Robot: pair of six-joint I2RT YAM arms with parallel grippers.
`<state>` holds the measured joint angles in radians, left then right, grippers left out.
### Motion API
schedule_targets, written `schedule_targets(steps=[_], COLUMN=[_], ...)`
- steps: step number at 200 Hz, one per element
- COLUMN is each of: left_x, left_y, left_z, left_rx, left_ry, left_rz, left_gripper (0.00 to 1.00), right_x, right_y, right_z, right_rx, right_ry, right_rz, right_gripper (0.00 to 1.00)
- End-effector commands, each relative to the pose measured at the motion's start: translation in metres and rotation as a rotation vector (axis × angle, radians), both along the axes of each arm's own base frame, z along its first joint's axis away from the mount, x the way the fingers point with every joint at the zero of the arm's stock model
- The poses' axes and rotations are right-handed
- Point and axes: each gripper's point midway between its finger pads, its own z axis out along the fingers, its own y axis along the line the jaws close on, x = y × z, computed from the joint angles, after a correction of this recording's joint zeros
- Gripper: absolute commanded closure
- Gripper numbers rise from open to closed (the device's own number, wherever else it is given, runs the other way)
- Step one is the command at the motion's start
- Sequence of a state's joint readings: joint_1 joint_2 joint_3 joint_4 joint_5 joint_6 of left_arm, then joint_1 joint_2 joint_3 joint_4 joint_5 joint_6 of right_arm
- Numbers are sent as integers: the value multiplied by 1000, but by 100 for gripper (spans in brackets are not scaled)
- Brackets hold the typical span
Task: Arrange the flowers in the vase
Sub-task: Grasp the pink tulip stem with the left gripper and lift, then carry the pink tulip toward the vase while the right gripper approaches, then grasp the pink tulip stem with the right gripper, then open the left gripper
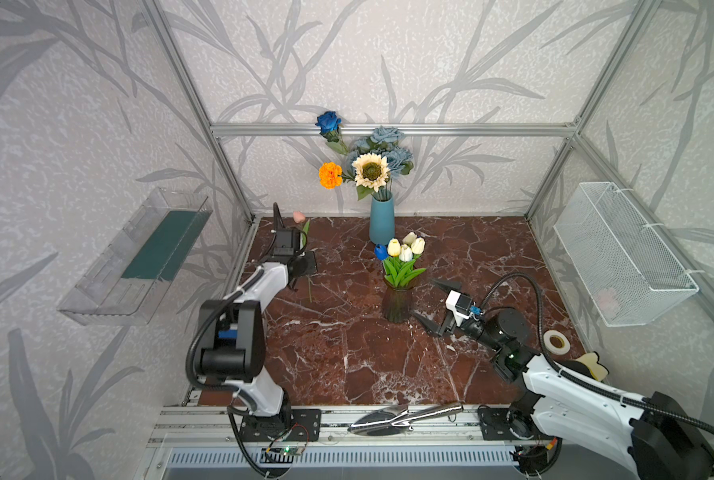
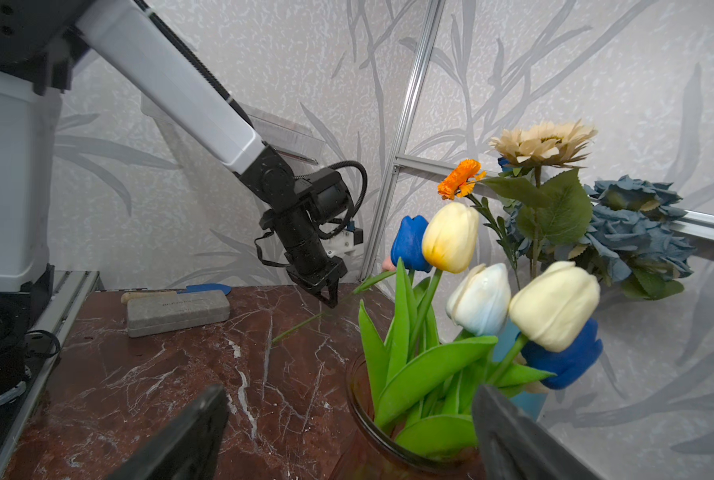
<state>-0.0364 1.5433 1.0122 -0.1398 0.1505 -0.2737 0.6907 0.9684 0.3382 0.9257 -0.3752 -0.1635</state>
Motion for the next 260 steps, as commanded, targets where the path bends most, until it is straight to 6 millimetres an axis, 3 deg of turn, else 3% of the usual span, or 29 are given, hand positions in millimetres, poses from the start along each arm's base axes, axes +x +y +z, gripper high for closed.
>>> schedule_targets(steps=[1, 37, 61, 88, 123, 158, 230, 260], left_x=[-2, -66, -107, -151, -188, -201, -214, -215], left_y=[-36, -77, -105, -126, -139, -155, -169, -172], left_z=[76, 155, 192, 218, 236, 237, 240, 238], left_rx=[-163, -284, -321, -312, -324, -352, -337, -335], left_ry=[-351, -737, -866, -994, -1069, -1060, -1066, -1065], left_rz=[-114, -291, -467, -613, -722, -816, -887, -894], left_gripper=[100, 100, 100, 100, 100, 100, 100, 100], right_x=[-8, -21, -17, -7, -13, -19, -1, 2], right_y=[13, 47, 63, 80, 95, 108, 136, 141], right_z=[20, 30, 45, 67, 101, 124, 127, 129], right_rx=[7, -84, -72, -79, -63, -67, -56, -47], right_ry=[-34, 2, 90, 221, 294, 329, 387, 373], right_rz=[36, 102, 153, 183, 282, 374, 410, 421], right_gripper=[9, 14, 23, 32, 42, 46, 52, 61])
